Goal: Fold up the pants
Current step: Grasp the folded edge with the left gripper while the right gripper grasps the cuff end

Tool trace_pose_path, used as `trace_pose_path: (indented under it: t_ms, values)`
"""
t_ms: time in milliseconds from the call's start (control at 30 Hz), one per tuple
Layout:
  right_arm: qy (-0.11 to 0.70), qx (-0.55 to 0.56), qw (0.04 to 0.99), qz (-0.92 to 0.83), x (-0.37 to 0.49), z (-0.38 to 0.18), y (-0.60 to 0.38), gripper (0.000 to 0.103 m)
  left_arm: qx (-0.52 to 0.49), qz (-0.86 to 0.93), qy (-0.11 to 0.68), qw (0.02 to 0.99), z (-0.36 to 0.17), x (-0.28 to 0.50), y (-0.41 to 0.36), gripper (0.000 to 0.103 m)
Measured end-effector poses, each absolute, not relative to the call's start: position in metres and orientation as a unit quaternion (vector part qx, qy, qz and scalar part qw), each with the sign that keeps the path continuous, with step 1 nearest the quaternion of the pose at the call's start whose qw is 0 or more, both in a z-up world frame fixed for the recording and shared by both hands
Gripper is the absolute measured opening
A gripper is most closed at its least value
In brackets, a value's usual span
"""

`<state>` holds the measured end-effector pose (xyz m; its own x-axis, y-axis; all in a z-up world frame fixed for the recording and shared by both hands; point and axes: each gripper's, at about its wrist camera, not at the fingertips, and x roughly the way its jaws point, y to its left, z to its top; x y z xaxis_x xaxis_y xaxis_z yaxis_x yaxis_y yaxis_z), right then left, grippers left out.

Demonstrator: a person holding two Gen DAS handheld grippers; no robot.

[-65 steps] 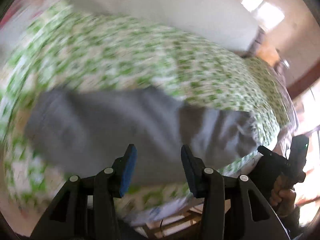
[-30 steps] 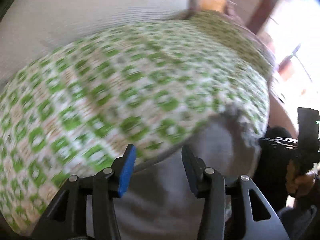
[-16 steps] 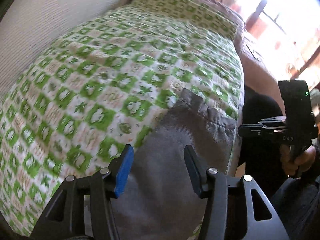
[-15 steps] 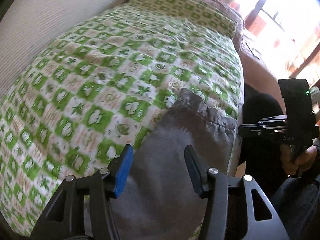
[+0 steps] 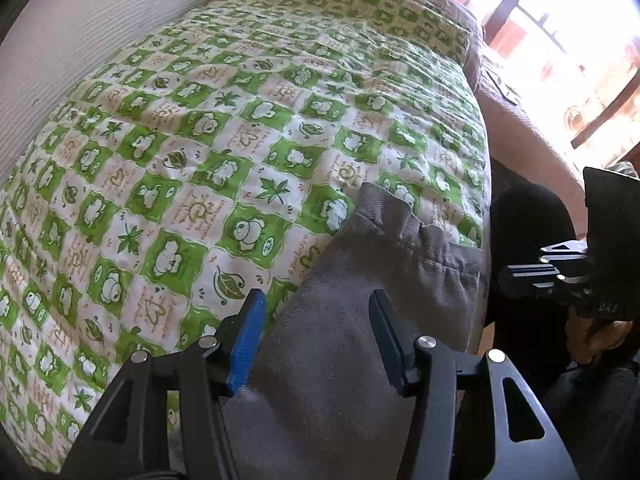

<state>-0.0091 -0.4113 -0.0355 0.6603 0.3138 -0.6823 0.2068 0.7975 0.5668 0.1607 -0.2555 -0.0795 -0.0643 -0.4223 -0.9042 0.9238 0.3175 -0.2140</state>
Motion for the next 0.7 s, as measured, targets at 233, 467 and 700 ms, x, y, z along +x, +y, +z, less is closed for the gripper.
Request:
trace_pose_path:
  t_ms: [233, 467, 700]
  values:
    - [0.447, 0.312, 0.837, -0.038, -0.01, -0.042, -0.418, 0.047, 0.269, -0.538, 0.499, 0.624, -0.082, 0.161, -0.263, 0.053]
    - [0.426, 0.31, 0.85, -0.013, -0.01, -0.029, -0.412, 0.079, 0.265, -0.549, 0.501, 0.614, -0.085, 0.17, -0.268, 0.053]
    - [0.425, 0.347, 0.836, -0.005, 0.002, -0.045, -0.417, 0.079, 0.299, -0.572, 0.498, 0.579, -0.094, 0.165, -0.277, 0.053]
